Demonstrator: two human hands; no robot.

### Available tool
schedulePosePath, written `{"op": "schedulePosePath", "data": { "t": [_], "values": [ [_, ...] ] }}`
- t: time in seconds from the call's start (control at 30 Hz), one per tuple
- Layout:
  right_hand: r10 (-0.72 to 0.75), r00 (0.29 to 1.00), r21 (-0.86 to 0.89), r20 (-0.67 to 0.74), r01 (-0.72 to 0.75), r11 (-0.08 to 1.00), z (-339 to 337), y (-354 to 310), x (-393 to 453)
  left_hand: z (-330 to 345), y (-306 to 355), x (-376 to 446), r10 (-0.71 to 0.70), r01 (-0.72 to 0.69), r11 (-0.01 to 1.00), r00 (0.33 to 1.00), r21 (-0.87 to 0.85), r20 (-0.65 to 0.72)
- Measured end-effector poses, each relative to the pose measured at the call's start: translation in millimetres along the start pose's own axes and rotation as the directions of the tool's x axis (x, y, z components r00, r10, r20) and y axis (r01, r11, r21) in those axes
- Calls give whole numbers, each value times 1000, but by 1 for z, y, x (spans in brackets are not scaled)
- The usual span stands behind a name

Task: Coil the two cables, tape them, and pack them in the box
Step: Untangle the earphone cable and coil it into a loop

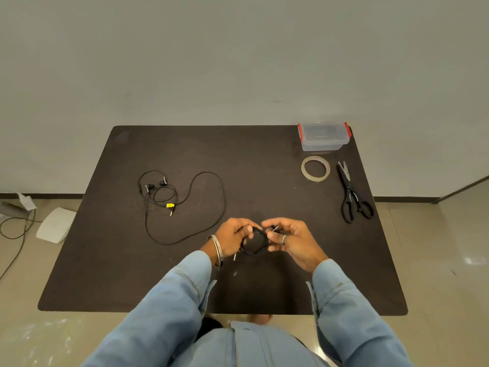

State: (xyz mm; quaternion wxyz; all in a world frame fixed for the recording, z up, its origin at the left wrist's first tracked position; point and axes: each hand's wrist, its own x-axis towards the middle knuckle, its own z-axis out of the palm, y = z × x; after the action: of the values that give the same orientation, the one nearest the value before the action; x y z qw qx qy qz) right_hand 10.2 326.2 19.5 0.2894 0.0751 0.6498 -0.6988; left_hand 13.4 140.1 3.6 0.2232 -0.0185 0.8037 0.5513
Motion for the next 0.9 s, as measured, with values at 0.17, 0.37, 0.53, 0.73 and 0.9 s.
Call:
{"op": "schedulePosePath", "data": {
  "t": [0.17,0.37,0.53,0.73,0.9],
  "values": [
    [71,997,38,7,-71,997,-12,15,1,10,-7,9,-32,34,998,999,-57,23],
    [162,977,256,-136,-124,959,-18,28,9,30,-6,28,-135,135,991,991,-15,-12],
    [162,912,155,-376,-110,982,-22,34,42,36,-11,44,-278,257,959,937,-121,-214],
    [-21,909,-215,-416,-76,974,-19,36,80,31,-22,71,-286,342,935,880,89,-380],
    [-294,934,-713,-204,65,698,-34,42,90,28,-26,87,-231,389,842,887,374,-401]
  ]
}}
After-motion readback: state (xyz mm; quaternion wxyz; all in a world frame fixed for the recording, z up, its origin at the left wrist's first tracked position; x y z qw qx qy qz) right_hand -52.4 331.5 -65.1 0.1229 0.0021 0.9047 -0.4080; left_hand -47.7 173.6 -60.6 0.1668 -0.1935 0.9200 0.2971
